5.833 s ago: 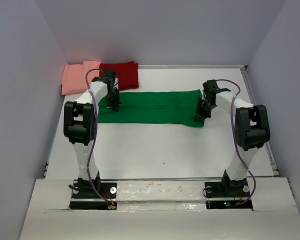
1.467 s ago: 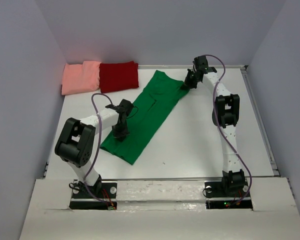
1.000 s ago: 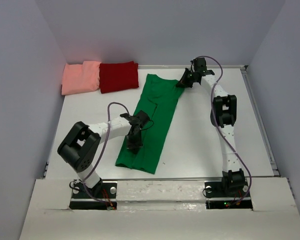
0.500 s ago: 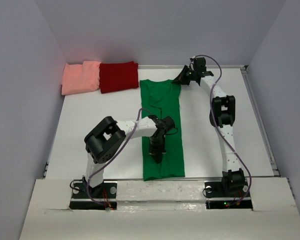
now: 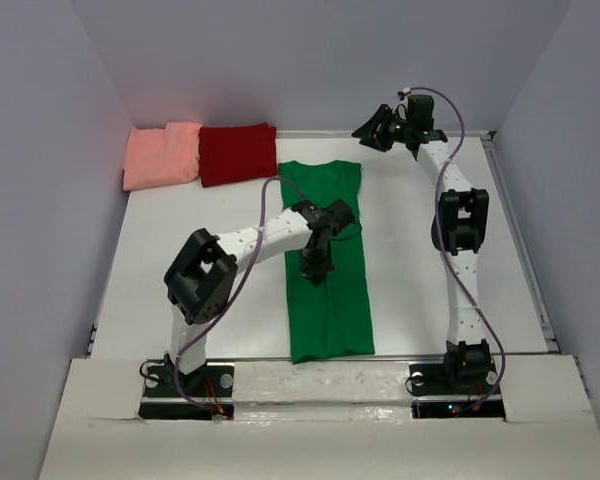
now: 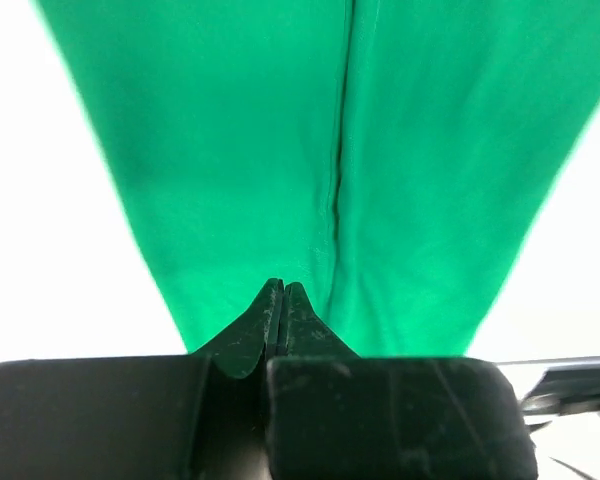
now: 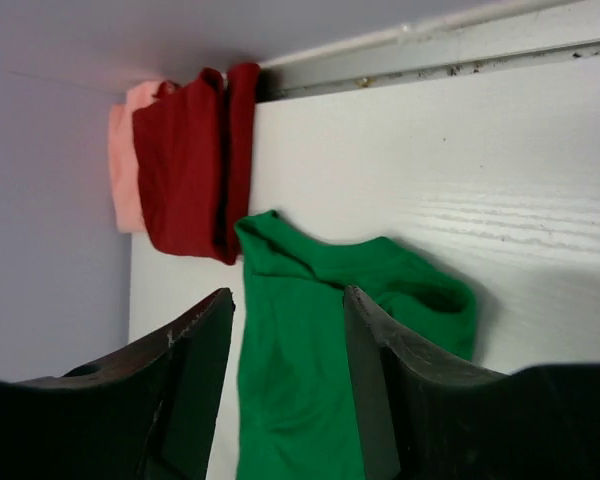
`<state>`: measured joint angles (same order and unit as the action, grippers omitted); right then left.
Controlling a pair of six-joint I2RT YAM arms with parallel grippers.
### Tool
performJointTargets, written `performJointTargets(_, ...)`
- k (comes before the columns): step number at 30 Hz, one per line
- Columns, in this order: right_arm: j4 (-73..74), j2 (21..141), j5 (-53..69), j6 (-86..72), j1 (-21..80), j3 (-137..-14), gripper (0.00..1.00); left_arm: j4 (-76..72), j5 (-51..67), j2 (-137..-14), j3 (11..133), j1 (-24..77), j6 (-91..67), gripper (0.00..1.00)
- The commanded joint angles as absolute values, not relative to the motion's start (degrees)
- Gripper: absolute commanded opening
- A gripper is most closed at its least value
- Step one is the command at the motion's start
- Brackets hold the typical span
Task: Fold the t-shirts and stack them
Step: Fold the tshirt
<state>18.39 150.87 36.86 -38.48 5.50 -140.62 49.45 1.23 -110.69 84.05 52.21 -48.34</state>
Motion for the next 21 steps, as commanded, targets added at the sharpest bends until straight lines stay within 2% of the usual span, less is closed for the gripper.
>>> performJointTargets(1,16.42,133.36,40.26,-35.95,2.37,-135.02,0.56,60.63,-10.01,-103.45,95.87,46.86,-45.62,0.02)
performJointTargets(3,21.16,125.8,40.25,-33.76,1.85,-130.54,0.58,62.83,-11.6,-102.31,100.54,44.66,-44.13,0.05)
performJointTargets(4,23.44,123.42,40.08,-32.97,1.85,-128.52,0.6,63.54,-11.6,-101.43,101.24,42.56,-43.69,0.13)
performJointTargets(5,27.99,121.14,39.9,-32.18,1.85,-123.62,0.61,63.98,-11.25,-99.42,100.47,41.32,-43.33,0.16)
performJointTargets(7,31.19,113.93,42.26,-31.2,1.85,-116.49,0.63,63.29,-8.97,-96.78,97.14,38.95,-42.28,0.22)
performJointTargets(8,34.16,111.38,42.97,-31.03,1.85,-107.49,0.64,61.11,-7.31,-93.46,91.55,37.54,-42.1,0.28)
performJointTargets(10,35.33,103.06,44.28,-31.03,1.85,-97.0,0.65,56.37,-5.47,-88.28,84.24,37.0,-42.45,0.35)
performJointTargets(12,37.26,97.15,43.6,-29.71,1.85,-82.45,0.68,52.66,-0.72,-85.18,72.38,37.0,-43.41,0.37)
performJointTargets(14,38.23,88.53,42.98,-28.4,2.64,-74.04,0.71,47.22,3.41,-80.96,61.86,37.7,-46.04,0.37)
performJointTargets(16,39.9,83.43,41.4,-27.51,2.64,-63.79,0.82,43.53,6.32,-77.28,56.45,38.58,-47.98,0.4)
performJointTargets(21,42.1,72.17,43.41,-28.29,2.64,-51.35,0.84,40.52,8.61,-74.79,49.22,43.06,-52.72,0.43)
